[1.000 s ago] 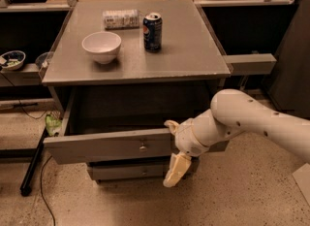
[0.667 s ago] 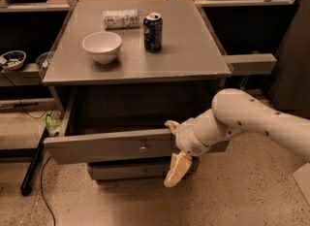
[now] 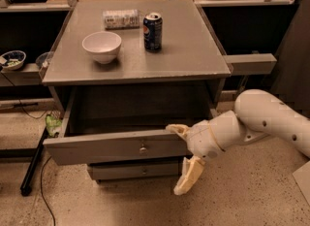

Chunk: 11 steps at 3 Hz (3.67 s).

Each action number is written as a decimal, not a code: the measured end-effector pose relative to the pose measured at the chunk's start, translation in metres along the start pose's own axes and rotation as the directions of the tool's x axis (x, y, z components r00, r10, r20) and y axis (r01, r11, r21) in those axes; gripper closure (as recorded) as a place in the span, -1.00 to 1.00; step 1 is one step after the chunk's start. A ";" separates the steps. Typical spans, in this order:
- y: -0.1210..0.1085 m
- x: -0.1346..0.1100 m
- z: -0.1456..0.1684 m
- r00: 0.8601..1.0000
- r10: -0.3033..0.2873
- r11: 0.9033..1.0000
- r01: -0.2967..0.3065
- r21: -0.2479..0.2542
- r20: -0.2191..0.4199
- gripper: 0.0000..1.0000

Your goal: Open top drawer

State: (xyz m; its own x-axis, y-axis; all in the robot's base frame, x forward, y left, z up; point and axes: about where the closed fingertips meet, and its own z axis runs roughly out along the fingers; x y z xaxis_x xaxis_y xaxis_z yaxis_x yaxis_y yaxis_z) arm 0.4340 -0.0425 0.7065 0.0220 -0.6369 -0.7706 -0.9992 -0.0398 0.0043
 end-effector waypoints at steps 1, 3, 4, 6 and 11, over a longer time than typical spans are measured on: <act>0.026 0.000 -0.013 0.998 -0.013 0.999 0.016 -0.037 0.065 -1.00; 0.008 0.002 -0.017 0.995 0.003 0.997 0.005 0.079 -0.104 -1.00; -0.009 0.003 -0.020 0.969 0.030 0.986 0.013 0.168 -0.246 -1.00; -0.018 0.003 -0.024 0.967 0.046 0.980 0.005 0.200 -0.251 -1.00; -0.050 0.020 0.042 0.941 0.006 0.996 0.026 0.091 -0.338 -1.00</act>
Offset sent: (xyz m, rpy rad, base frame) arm -0.0197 -0.0088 0.0066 0.0518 0.0117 0.0300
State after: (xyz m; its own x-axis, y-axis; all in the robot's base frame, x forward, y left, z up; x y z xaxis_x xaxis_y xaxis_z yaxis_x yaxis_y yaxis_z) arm 0.4826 -0.0210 0.6642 0.0257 -0.8597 -0.5102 -0.9972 0.0139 -0.0736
